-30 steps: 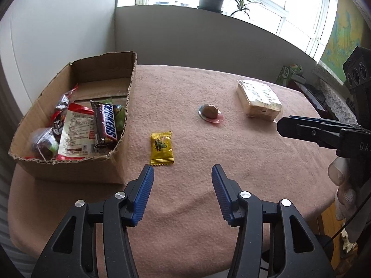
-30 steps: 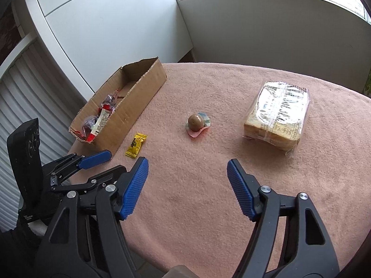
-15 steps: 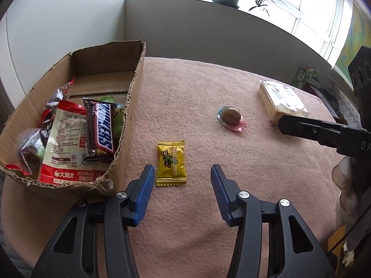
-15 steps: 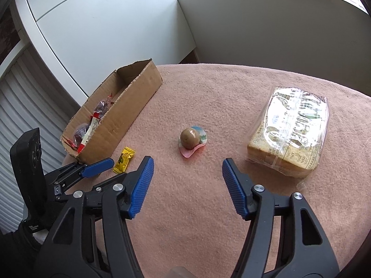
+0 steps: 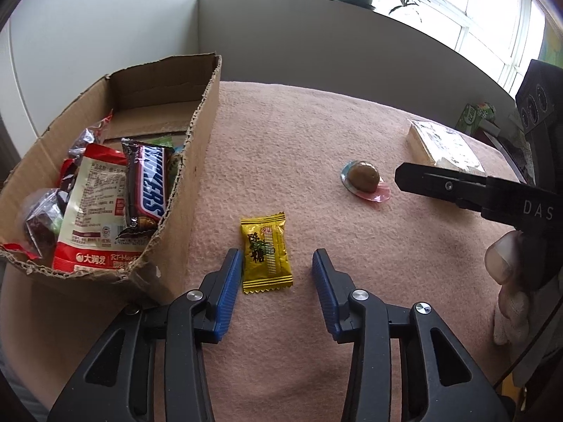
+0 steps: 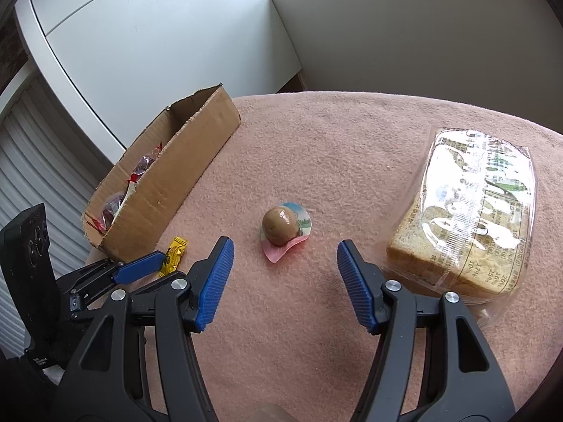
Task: Organize snacks
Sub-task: 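Grasp the yellow wrapped candy with the left gripper while the right grasps the round chocolate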
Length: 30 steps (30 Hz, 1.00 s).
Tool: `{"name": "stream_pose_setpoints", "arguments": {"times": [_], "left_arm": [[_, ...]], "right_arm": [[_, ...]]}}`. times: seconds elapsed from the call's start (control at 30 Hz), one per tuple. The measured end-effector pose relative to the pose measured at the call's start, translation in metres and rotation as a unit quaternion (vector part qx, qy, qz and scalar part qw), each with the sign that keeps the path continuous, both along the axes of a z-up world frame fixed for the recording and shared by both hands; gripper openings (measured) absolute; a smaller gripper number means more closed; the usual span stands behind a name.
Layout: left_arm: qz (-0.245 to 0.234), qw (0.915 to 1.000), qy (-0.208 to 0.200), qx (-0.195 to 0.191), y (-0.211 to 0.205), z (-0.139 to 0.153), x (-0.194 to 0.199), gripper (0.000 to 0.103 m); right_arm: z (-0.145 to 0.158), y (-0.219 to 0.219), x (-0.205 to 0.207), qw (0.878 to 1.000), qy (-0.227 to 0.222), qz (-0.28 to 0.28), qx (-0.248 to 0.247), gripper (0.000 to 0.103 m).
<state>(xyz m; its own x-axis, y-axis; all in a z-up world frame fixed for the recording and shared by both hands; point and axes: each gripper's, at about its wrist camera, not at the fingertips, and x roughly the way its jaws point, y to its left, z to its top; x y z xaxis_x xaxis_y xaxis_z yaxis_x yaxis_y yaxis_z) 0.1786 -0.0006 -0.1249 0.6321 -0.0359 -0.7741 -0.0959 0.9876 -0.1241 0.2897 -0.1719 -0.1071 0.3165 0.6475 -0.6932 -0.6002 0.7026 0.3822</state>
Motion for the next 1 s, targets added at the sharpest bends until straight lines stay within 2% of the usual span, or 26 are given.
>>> {"name": "stream_pose_setpoints", "arguments": {"times": [0.1,0.2,0.37,0.73,0.83,0.93,1.0], "left_arm": [[0.004,0.9999,0.001,0.013,-0.003,-0.001,0.001,0.04],[-0.015,0.9996,-0.001,0.025,-0.01,-0.002,0.002,0.04],[-0.026,0.9996,-0.002,0.006,-0.008,0.002,0.001,0.04],[-0.018,0.999,0.001,0.041,-0.025,0.0,0.014,0.043],[-0.018,0.9992,-0.003,0.035,-0.028,-0.002,0.018,0.043],[-0.019,0.9993,-0.005,0.033,-0.029,-0.003,0.02,0.043],[-0.02,0.9993,-0.007,0.032,-0.029,-0.003,0.02,0.042]], "right_arm": [[0.0,-0.004,0.001,1.0,0.002,0.001,0.015,0.065],[-0.002,-0.009,0.004,1.0,0.012,0.0,0.026,0.065],[-0.002,-0.01,0.004,1.0,0.012,0.001,0.027,0.065],[-0.006,0.016,0.008,0.999,0.006,0.009,-0.034,0.065],[-0.006,0.025,0.01,0.999,0.007,0.013,-0.042,0.064],[-0.007,0.039,0.011,0.998,-0.003,0.025,-0.062,0.052],[-0.008,0.045,0.011,0.997,-0.018,0.021,-0.079,0.047]]}}
